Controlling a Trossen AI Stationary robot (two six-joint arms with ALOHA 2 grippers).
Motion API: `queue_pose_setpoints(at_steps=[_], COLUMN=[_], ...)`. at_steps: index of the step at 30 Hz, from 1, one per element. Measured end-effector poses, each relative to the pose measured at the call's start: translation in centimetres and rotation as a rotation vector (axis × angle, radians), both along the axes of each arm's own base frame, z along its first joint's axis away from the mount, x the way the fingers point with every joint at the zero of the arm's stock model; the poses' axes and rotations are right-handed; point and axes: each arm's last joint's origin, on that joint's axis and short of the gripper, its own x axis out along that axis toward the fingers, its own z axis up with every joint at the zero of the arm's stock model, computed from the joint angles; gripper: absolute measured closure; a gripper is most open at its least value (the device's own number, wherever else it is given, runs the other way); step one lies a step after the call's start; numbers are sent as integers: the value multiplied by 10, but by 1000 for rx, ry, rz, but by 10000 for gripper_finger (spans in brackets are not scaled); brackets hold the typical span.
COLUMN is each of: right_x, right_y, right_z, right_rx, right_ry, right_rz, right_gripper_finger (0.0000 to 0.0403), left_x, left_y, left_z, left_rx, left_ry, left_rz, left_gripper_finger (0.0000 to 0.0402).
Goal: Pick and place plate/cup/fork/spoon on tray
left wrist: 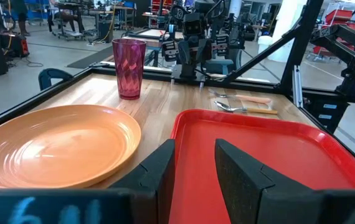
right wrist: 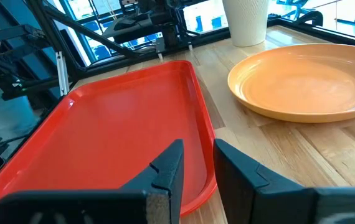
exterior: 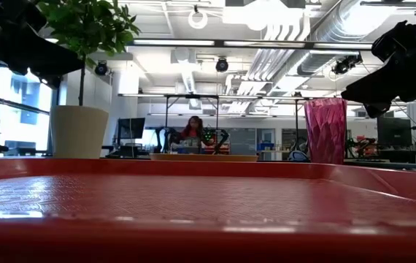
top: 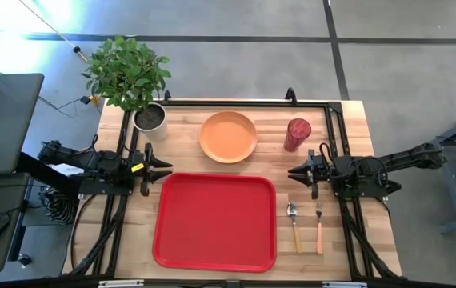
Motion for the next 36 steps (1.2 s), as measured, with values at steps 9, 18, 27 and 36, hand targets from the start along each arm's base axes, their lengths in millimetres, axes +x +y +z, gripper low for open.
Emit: queue_pose_setpoints(at_steps=[9, 18, 27, 36], right_x=[0, 0, 0, 0], right_y=[0, 0, 0, 0], right_z=[0, 0, 0, 0], right_rx=[0, 0, 0, 0], right_ry=[0, 0, 0, 0], right_rz=[1, 0, 0, 0], right_gripper_finger=[324, 324, 324, 324], left_x=[0, 0, 0, 0], left_y=[0, 0, 0, 1], left_z=[0, 0, 0, 1], left_rx=[0, 0, 0, -135], left_ry=[0, 0, 0, -20], left_rz=[0, 0, 0, 27], left_gripper_finger=[298, 298, 298, 298])
